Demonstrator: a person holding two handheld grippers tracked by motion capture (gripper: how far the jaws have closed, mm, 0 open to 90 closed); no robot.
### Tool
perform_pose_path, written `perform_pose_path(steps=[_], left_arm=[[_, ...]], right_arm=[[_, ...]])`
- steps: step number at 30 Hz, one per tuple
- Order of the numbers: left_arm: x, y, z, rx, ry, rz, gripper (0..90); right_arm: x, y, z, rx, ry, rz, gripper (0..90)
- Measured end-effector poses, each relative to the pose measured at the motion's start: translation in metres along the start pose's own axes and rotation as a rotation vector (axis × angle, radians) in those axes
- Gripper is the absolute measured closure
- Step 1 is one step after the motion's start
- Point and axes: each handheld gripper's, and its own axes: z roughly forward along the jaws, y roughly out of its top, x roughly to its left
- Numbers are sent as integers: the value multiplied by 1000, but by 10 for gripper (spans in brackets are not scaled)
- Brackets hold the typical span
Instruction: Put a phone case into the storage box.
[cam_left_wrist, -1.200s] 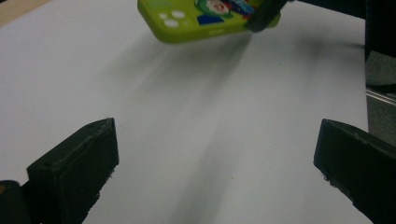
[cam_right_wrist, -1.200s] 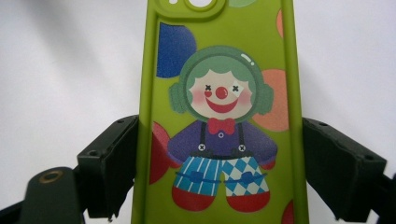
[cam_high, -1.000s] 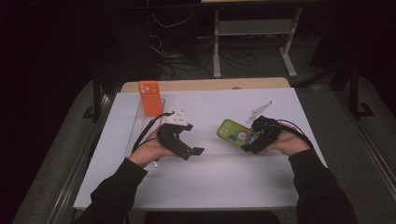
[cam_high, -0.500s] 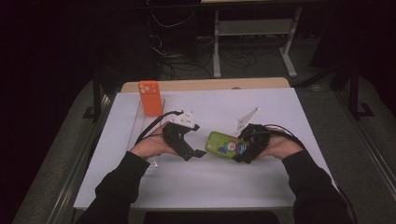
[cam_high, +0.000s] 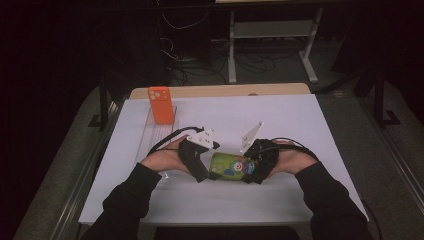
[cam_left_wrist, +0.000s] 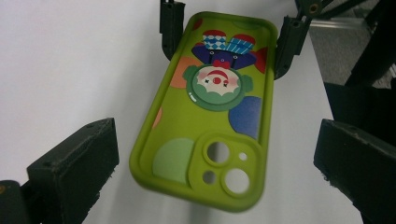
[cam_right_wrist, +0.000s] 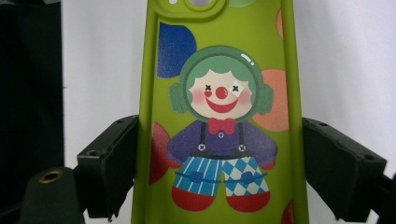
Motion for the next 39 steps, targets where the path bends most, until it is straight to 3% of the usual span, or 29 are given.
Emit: perform_pose_path(steps=[4, 9, 19, 29, 32, 39], left_arm=[[-4, 2, 4, 1, -26, 29, 0], [-6, 1, 13, 30, -37, 34, 0], [-7, 0, 26, 101, -58, 59, 0], [-8, -1, 28, 97, -44, 49, 109], [-7, -1, 27, 98, -48, 59, 129], [-6, -1, 29, 99, -76, 37, 151]], right_arm=[[6, 7, 2, 6, 6, -27, 153], [10, 14, 3, 4, 11, -66, 154], [11, 17, 2, -10, 16, -79, 153], [12, 17, -1, -14, 21, -83, 153], [12, 17, -1, -15, 21, -84, 153], [11, 16, 0, -12, 34, -91, 152]])
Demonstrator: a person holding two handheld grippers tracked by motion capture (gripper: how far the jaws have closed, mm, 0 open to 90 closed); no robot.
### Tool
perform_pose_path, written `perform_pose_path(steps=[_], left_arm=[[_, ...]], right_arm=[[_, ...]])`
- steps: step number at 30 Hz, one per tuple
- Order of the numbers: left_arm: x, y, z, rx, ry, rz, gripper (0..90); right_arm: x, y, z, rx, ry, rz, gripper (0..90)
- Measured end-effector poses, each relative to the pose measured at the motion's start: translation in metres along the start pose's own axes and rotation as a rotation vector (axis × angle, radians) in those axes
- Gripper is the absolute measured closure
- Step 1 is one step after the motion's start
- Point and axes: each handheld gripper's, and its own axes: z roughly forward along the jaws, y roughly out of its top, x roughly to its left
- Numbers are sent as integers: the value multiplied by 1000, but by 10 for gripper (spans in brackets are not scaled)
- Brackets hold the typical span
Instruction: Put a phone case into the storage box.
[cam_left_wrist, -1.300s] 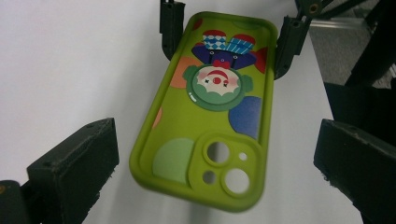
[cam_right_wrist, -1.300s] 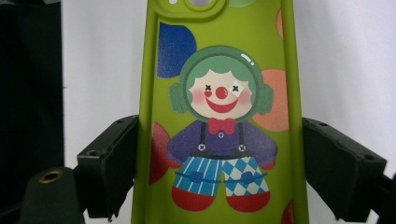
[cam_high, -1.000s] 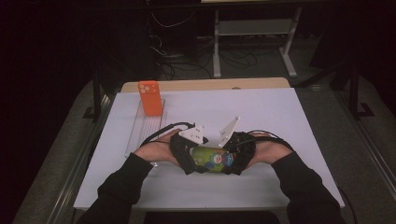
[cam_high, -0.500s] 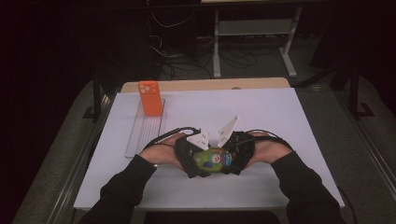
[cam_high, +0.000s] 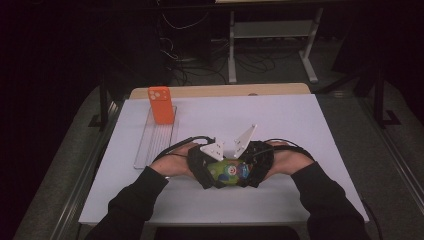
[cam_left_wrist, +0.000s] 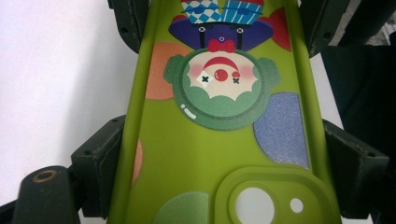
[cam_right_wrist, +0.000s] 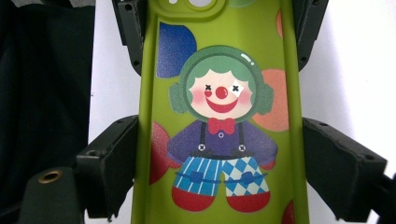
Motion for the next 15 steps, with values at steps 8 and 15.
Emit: perform_pose_path(steps=[8, 15], left_arm=[[2, 0, -2, 3, 8, 12, 159], [5, -1, -3, 1, 50, -41, 160]], right_arm=[[-1, -4, 0, -33, -11, -4, 141], [-6, -13, -13, -137, -61, 95, 4]])
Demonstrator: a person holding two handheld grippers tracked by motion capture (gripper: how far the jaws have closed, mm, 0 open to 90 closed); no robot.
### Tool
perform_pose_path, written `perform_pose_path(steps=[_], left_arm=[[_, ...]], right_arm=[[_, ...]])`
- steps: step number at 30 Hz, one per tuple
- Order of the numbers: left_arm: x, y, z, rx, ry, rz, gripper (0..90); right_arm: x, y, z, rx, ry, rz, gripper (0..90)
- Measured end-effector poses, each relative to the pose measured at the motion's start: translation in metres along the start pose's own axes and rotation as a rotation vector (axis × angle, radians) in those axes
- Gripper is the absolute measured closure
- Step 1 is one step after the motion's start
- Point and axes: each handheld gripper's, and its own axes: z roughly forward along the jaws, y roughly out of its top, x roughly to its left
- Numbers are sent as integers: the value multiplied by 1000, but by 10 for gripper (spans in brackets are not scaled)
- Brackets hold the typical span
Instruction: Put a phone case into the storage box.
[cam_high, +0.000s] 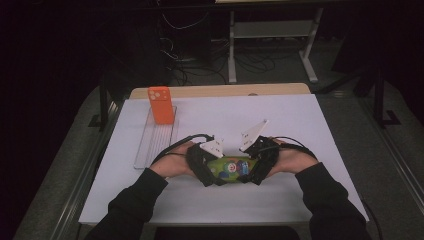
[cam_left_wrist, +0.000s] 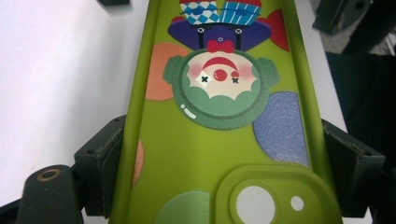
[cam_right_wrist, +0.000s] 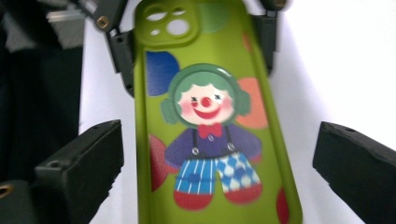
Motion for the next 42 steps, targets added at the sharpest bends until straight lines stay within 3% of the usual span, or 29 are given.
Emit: perform_pose_path(steps=[4, 5, 9, 14, 16, 18, 21, 25, 28, 35, 42], left_arm=[[1, -4, 1, 2, 52, -63, 159], [1, -5, 1, 3, 64, -82, 159], [2, -8, 2, 6, 120, -147, 158], [3, -10, 5, 26, 201, -225, 158], [4, -11, 4, 19, 226, -258, 158], [6, -11, 0, 28, 243, -261, 158], [5, -11, -2, 11, 282, -318, 158], [7, -12, -4, 7, 309, -351, 157], [7, -12, -4, -5, 307, -374, 157], [7, -11, -3, 6, 313, -381, 157], [8, -12, -4, 8, 312, -391, 157]], right_arm=[[-8, -15, -11, -65, -93, 109, 0], [-8, -18, -14, -90, -110, 171, 0], [-4, -35, -18, -146, -154, 315, 0], [0, -54, -16, -205, -251, 407, 0], [2, -61, -16, -234, -277, 435, 0], [6, -66, -15, -249, -314, 463, 0], [13, -76, -12, -280, -371, 524, 0], [21, -86, -5, -291, -392, 576, 0], [22, -87, -2, -293, -407, 556, 0], [23, -80, 5, -272, -461, 489, 0], [27, -74, 10, -223, -559, 357, 0]])
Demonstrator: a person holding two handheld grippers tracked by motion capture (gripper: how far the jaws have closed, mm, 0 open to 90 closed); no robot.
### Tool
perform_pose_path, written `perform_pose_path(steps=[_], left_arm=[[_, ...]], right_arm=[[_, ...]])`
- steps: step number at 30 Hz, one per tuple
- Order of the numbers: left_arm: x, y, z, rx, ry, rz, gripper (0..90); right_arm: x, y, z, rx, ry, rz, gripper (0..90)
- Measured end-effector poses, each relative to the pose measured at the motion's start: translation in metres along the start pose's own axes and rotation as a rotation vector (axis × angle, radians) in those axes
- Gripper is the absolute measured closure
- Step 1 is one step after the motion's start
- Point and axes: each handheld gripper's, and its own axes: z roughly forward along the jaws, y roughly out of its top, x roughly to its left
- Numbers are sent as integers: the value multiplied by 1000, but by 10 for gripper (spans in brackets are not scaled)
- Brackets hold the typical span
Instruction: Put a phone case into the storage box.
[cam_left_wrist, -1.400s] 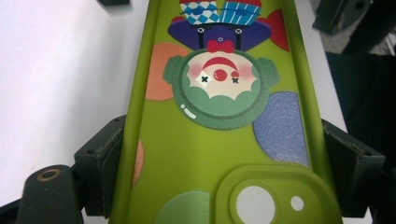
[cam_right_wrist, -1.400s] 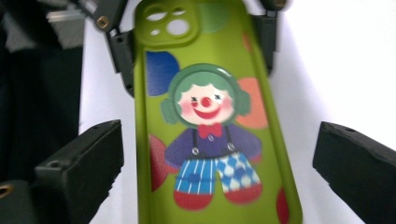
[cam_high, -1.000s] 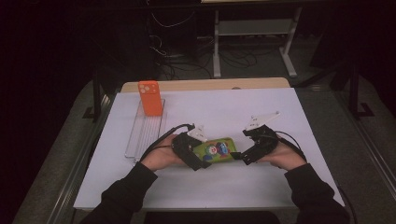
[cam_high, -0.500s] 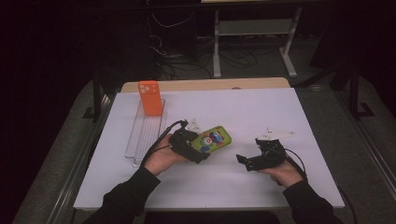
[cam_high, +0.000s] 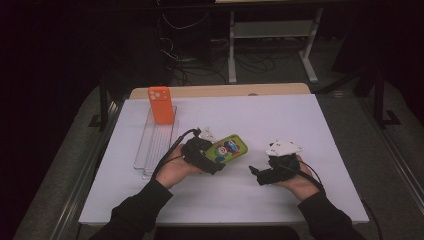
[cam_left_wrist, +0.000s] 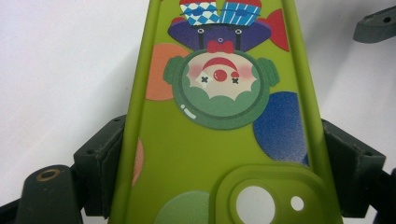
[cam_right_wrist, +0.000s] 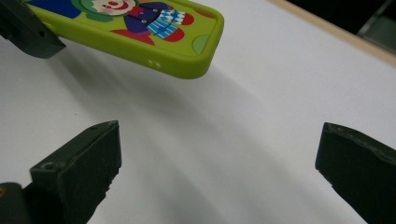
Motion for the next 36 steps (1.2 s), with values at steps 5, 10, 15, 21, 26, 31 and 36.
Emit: perform_pose_path(steps=[5, 10, 15, 21, 26, 31, 36], left_arm=[[0, 0, -1, 1, -3, -3, 157], [1, 1, 0, 8, -4, 13, 157], [0, 1, 0, 11, -5, 18, 157], [0, 1, 0, 7, -7, 15, 157], [0, 2, 0, 9, -13, 18, 157], [-1, 2, 0, -5, -15, 5, 157], [-1, 2, 0, -9, -11, 1, 157]], right_arm=[[2, 0, 0, -4, -30, -50, 0], [4, 1, 1, 8, -56, -123, 0], [6, 2, 1, 7, -106, -208, 0], [9, 3, 1, 4, -155, -303, 0], [12, 2, 3, 21, -193, -408, 0], [16, 2, 5, 20, -228, -484, 0], [23, 2, 7, 9, -267, -549, 0]])
